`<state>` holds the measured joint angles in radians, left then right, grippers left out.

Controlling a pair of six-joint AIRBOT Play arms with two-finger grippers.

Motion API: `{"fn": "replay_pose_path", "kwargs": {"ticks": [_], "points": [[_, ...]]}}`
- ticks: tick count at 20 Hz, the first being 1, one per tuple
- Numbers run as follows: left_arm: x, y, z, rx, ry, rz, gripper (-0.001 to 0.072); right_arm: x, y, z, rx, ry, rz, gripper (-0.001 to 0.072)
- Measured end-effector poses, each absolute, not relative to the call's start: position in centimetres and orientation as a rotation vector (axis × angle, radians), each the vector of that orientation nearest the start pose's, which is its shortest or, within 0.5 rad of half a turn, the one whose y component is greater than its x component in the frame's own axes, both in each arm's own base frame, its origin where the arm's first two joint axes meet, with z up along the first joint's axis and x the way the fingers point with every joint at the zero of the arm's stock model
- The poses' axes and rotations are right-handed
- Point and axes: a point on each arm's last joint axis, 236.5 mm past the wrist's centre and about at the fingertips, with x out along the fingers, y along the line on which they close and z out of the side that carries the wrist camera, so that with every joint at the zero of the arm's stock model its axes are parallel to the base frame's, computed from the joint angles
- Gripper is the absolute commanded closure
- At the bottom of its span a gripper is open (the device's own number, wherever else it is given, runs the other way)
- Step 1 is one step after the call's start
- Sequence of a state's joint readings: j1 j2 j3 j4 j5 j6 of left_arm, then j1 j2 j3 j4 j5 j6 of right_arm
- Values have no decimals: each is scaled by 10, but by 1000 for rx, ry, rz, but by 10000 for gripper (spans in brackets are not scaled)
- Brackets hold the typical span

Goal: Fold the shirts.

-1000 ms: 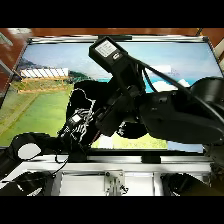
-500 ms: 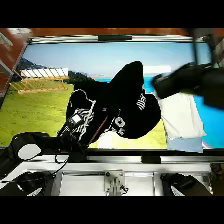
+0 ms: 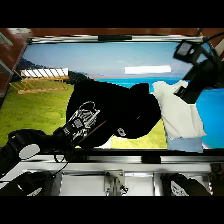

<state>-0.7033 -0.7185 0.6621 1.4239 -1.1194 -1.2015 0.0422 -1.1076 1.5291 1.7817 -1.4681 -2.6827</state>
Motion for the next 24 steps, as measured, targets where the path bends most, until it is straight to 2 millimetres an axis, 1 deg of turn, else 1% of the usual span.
{"fn": "replay_pose_path", "kwargs": {"ticks": [2,3,6,10,15,21,22,23,24], "points": [[182,-185,7,641,1038,-900,655,366,85,177,-1011,755,871,99],[183,-183,7,656,1035,-896,654,370,93,172,-1058,737,900,99],[186,-178,5,688,1034,-887,655,386,107,162,-1153,688,936,99],[189,-174,5,713,1029,-875,655,393,121,150,-1173,668,985,99],[192,-171,5,733,1025,-866,655,393,132,139,-1160,670,1039,99],[197,-171,7,768,991,-872,655,384,158,123,-1168,670,1141,99],[198,-171,7,776,983,-873,655,383,162,121,-1166,670,1155,108],[199,-172,7,781,976,-876,655,382,166,118,-1167,673,1169,179],[199,-172,8,784,972,-878,655,380,169,115,-1167,674,1183,266]]}}
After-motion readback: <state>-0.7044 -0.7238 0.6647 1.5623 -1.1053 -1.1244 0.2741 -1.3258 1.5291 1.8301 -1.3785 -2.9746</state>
